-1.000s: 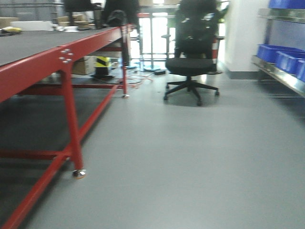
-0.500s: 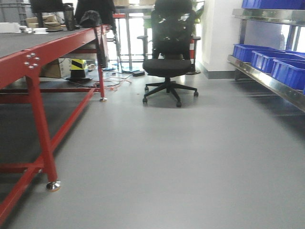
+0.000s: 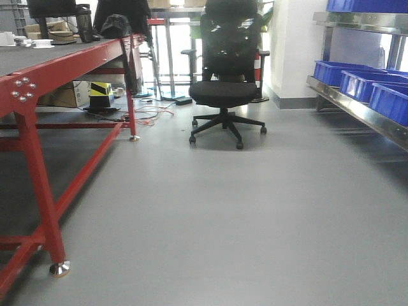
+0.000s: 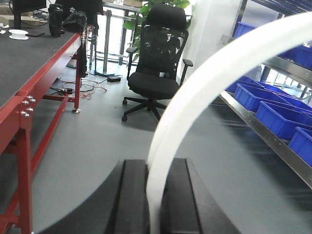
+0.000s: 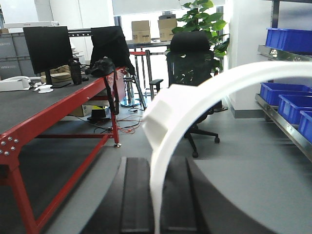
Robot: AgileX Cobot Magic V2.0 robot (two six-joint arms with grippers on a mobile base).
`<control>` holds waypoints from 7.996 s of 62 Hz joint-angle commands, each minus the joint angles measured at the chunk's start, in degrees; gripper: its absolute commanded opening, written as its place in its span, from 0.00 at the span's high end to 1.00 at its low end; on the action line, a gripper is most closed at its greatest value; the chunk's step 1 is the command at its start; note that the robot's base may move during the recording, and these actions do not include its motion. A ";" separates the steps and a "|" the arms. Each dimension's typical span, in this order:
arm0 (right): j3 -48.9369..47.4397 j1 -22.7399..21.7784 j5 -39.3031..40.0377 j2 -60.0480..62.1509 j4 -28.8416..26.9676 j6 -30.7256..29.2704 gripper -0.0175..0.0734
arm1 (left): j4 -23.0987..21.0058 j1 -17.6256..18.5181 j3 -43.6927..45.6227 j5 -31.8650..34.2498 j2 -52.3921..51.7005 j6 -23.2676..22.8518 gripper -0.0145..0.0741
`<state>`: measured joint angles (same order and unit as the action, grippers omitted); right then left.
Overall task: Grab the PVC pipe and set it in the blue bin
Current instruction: 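Drive the base away from the table carrying both arcs, then drive the base up to the steel shelf of blue bins, then lower both held arcs down into a blue bin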
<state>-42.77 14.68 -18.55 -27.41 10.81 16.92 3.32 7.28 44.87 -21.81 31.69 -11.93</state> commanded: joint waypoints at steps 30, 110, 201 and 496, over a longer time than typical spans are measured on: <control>0.11 -0.15 1.43 0.16 0.51 -0.59 0.99 | 0.10 -0.28 0.04 1.74 -0.42 -0.38 0.96; 0.11 -0.15 1.43 0.16 0.51 -0.59 0.99 | 0.10 -0.28 0.04 1.74 -0.42 -0.38 0.96; 0.11 -0.15 1.43 0.16 0.51 -0.59 0.99 | 0.10 -0.28 0.04 1.74 -0.42 -0.38 0.96; 0.11 -0.15 1.43 0.16 0.51 -0.59 0.99 | -0.02 -0.28 0.04 1.88 -0.42 -0.38 0.96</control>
<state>-42.77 14.68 -18.55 -27.41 10.91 16.92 3.32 7.28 44.87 -21.76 31.69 -11.93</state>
